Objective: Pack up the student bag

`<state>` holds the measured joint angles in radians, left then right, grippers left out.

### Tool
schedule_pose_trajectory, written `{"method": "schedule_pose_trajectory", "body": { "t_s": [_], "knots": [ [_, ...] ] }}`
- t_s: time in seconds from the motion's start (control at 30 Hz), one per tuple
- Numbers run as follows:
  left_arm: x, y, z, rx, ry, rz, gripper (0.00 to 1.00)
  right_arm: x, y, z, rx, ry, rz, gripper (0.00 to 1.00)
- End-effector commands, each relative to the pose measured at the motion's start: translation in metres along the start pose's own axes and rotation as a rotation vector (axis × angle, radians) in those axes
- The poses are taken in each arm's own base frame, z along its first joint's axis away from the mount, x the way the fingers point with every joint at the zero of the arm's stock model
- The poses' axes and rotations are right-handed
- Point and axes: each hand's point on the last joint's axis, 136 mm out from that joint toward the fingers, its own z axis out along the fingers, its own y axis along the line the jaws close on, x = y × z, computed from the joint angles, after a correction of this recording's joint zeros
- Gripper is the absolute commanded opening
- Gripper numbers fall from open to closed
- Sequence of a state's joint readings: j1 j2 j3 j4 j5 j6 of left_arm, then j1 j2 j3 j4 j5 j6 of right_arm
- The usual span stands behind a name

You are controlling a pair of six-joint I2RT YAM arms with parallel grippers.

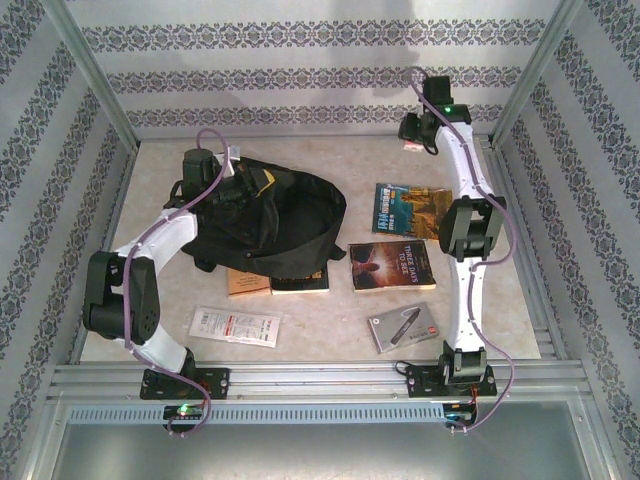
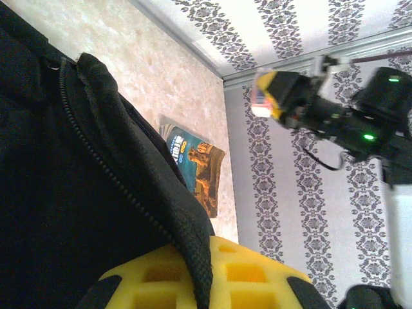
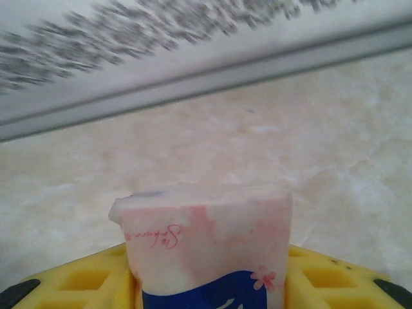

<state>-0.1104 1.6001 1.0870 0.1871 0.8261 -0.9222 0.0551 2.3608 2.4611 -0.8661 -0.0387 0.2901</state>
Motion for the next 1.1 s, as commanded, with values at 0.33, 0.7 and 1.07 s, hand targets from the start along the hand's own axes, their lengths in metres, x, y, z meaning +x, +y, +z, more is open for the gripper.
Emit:
{"method": "schedule_pose_trajectory", "body": {
  "t_s": [0.33, 0.7, 1.07],
  "knots": [
    [-0.022, -0.077, -0.045, 0.006, -0.095, 0.185, 0.00, 0.125, 0.200, -0.130, -0.552, 0.030, -0.016, 0.43],
    [-0.028, -0.116, -0.064, 0.009, -0.114, 0.247, 0.00, 0.236, 0.266, -0.121, -0.713, 0.307, 0.063, 0.52],
    [-0.028, -0.144, -0.065, 0.031, -0.108, 0.300, 0.00, 0.239, 0.337, -0.093, -0.828, 0.486, 0.337, 0.58]
  ]
}}
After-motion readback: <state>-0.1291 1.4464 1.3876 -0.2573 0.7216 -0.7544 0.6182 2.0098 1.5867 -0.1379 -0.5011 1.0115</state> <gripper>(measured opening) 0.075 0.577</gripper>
